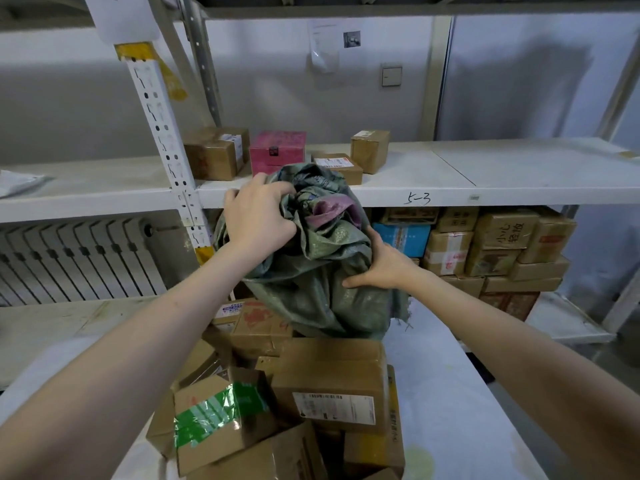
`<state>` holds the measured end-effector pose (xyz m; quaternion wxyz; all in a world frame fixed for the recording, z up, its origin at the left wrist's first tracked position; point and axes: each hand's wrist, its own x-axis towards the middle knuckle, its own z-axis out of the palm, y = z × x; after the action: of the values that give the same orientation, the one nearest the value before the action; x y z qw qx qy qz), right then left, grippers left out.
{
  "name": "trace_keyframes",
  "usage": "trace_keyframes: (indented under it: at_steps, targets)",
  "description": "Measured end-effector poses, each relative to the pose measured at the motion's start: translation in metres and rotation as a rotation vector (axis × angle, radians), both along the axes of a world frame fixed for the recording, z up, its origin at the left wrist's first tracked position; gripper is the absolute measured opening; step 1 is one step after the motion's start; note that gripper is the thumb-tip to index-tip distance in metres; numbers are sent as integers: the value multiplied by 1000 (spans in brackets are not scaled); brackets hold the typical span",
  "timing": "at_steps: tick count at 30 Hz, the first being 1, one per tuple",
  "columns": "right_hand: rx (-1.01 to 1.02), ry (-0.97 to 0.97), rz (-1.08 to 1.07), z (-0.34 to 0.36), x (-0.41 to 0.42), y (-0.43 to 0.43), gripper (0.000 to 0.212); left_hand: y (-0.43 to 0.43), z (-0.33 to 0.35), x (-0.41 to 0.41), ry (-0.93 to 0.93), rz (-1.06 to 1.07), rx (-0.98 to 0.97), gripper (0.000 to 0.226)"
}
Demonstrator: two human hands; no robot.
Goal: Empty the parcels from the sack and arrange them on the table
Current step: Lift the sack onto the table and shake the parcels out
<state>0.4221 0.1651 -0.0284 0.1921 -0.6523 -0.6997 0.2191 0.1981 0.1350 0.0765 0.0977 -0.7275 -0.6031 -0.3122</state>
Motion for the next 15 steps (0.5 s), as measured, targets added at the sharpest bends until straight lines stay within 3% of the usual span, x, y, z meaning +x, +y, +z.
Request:
trace_keyframes:
  at_steps: [4,8,11,15]
  targets:
    - [-74,-104,36,0,3,-2,111,1,7,8,6,-18,81,51]
    - [-82,267,21,3,8,-7,126,2,17,9,-70,-16,173,48]
    - [-85,212,90,1,16,-11,118,2,24,12,-124,-11,254,46]
    - [16,262,55,-11,8,-15,58,3,18,23,-128,-1,195,50]
